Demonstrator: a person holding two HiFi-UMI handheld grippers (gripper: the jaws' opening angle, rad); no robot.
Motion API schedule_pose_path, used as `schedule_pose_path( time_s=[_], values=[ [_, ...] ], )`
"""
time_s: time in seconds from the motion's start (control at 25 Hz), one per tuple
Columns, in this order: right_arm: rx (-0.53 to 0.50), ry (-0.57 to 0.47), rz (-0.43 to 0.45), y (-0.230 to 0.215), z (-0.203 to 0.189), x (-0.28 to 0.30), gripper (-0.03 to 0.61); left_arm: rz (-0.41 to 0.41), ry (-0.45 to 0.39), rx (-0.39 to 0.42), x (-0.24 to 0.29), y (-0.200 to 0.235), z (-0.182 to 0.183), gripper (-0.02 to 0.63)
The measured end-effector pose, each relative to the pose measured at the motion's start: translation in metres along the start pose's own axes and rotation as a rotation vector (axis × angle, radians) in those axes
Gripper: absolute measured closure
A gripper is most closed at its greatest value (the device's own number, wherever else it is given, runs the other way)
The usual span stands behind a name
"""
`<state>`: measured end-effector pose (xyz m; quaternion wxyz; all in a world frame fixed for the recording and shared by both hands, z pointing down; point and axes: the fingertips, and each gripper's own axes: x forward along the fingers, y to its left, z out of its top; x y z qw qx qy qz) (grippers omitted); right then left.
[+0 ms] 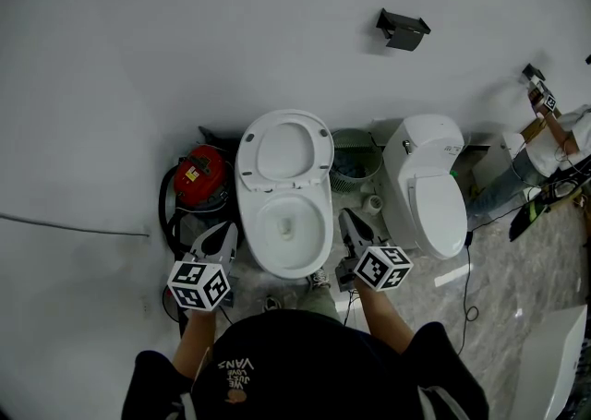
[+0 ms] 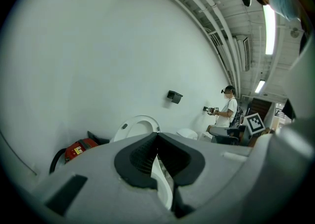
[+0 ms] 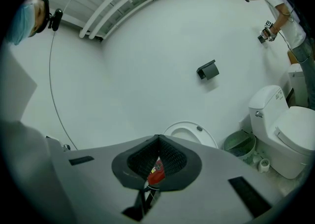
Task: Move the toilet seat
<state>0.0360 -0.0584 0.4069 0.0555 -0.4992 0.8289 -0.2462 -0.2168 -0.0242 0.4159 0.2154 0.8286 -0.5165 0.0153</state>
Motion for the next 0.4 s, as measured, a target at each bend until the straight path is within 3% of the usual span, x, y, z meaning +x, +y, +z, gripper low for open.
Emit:
schedule_pose_path(
  time_s=[0.4],
  values=[
    [-0.018,0.024,-0.004,-0.0048,-0.0068,-0.0053,0.58,0.012,0.025,0.007,0.0018,-0.0044,-0.0062,0.612]
  ],
)
